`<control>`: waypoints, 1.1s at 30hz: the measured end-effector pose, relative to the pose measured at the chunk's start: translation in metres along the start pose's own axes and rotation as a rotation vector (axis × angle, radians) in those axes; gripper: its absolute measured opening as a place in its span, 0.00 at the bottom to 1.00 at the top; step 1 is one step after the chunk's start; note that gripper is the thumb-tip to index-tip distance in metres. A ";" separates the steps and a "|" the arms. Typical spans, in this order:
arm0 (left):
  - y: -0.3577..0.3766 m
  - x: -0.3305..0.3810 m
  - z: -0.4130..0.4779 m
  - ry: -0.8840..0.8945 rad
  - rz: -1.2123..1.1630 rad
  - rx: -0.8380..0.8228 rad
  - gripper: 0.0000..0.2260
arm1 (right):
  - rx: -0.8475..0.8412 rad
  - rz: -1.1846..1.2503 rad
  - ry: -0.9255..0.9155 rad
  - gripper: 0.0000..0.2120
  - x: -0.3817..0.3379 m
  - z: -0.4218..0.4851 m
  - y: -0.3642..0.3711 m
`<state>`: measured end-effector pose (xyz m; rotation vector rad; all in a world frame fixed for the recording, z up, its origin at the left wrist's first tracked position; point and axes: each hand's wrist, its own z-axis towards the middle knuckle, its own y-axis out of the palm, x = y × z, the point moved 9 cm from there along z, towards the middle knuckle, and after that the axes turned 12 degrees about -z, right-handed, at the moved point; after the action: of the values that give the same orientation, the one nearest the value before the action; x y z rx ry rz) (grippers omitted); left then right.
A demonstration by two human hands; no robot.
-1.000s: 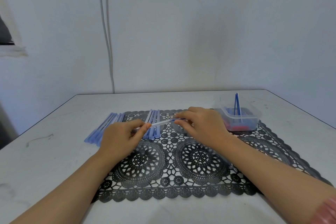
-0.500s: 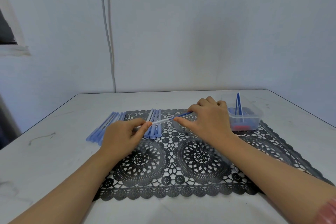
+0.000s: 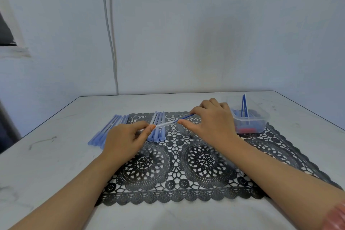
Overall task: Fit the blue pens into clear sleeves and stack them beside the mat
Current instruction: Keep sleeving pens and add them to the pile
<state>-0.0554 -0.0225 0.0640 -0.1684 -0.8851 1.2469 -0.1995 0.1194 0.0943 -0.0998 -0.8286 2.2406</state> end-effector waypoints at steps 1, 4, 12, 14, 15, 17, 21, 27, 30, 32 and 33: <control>0.000 0.000 0.000 -0.002 -0.001 0.000 0.11 | -0.007 0.003 0.001 0.30 0.000 0.000 0.000; 0.000 -0.001 0.000 -0.003 -0.006 0.002 0.12 | -0.018 0.012 0.003 0.30 0.000 0.000 0.000; 0.000 -0.001 0.001 -0.006 -0.017 0.006 0.13 | -0.034 0.165 0.019 0.28 0.000 0.000 0.002; -0.001 0.000 0.000 -0.009 -0.015 0.005 0.12 | -0.021 0.184 0.011 0.25 0.000 0.000 0.001; -0.001 0.000 0.000 -0.008 -0.013 0.003 0.12 | -0.012 0.183 0.002 0.24 -0.001 0.000 -0.001; -0.001 0.001 0.000 -0.008 -0.011 0.000 0.13 | 0.005 0.180 -0.016 0.22 -0.002 -0.001 -0.003; -0.001 0.002 0.000 -0.009 -0.005 0.002 0.12 | 0.024 0.258 -0.054 0.14 -0.007 -0.002 -0.005; 0.000 0.005 0.000 -0.007 0.021 -0.004 0.06 | 0.003 0.388 -0.256 0.04 -0.026 -0.005 -0.006; 0.000 0.007 0.000 0.005 0.025 -0.010 0.06 | -0.020 0.437 -0.344 0.10 -0.034 -0.008 -0.004; 0.000 0.008 -0.001 0.010 0.020 -0.012 0.06 | -0.035 0.449 -0.380 0.16 -0.037 -0.009 -0.003; -0.001 0.008 0.000 0.011 0.018 -0.012 0.07 | -0.044 0.455 -0.388 0.20 -0.039 -0.009 -0.002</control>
<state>-0.0542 -0.0152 0.0683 -0.1934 -0.8839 1.2568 -0.1670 0.1001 0.0818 0.1467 -1.1524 2.7187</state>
